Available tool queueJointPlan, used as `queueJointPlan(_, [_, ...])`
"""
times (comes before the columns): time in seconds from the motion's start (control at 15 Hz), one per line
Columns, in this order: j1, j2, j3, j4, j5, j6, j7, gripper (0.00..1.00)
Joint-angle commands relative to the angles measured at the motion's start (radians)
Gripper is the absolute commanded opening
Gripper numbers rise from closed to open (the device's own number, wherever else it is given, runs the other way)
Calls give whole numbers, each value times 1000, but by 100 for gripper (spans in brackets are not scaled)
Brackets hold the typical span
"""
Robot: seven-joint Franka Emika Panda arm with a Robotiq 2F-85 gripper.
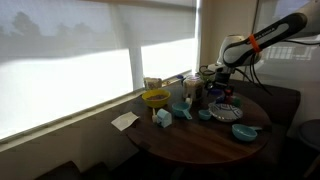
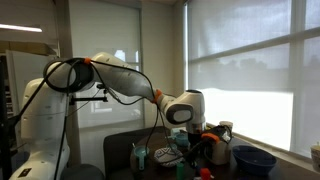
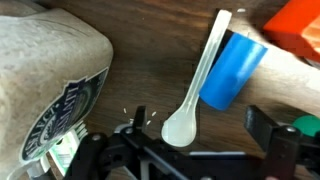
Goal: Put the green and blue block in an upright position
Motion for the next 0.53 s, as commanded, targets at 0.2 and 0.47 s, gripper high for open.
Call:
queueJointPlan(0.2, [7, -16, -2, -24, -110, 59, 37, 100])
queueJointPlan(0.47, [14, -19, 0, -48, -218, 141, 95, 100])
